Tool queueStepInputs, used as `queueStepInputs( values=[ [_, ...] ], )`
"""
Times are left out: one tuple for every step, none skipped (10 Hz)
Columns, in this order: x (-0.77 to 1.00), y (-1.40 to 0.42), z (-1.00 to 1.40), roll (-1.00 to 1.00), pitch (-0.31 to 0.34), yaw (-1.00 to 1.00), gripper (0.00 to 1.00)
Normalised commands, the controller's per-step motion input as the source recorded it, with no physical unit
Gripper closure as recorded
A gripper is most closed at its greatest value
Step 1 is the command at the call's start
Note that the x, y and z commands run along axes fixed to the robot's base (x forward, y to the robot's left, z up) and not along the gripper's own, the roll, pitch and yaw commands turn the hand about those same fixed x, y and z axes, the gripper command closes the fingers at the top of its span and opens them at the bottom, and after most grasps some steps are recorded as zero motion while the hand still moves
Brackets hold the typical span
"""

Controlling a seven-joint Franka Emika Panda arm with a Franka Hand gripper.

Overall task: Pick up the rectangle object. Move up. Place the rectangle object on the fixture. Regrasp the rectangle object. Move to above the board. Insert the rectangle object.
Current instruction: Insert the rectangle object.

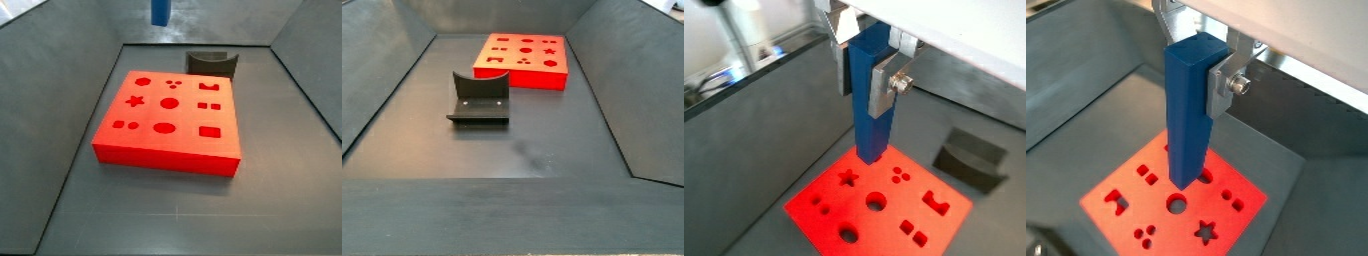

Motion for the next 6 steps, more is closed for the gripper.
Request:
queueStepInputs(
  values=[
    [0.00, 0.00, -0.10, 0.00, 0.000, -1.00, 1.00],
    [0.00, 0.00, -0.16, 0.00, 0.000, -1.00, 1.00],
    [0.00, 0.00, -0.21, 0.00, -0.009, -1.00, 1.00],
    [0.00, 0.00, -0.40, -0.02, -0.043, -1.00, 1.00],
    [0.00, -0.01, -0.45, 0.00, -0.030, -1.00, 1.00],
    [0.00, -0.07, -0.40, 0.00, 0.000, -1.00, 1.00]
  ],
)
